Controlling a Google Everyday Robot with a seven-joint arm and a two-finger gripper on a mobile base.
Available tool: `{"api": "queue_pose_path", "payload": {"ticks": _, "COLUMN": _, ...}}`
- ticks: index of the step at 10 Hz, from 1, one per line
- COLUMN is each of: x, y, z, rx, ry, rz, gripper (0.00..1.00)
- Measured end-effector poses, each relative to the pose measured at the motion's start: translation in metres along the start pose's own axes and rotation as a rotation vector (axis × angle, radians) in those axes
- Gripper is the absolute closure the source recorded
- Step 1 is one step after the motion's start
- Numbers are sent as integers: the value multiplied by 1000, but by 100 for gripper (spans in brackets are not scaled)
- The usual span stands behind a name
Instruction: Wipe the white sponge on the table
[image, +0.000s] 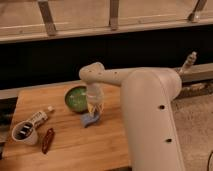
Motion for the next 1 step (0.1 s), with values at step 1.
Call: {"api": "queue_pose_path", "payload": {"ticks": 1, "x": 0, "y": 0, "z": 0, "rx": 0, "ry": 0, "rz": 0, "gripper": 29}}
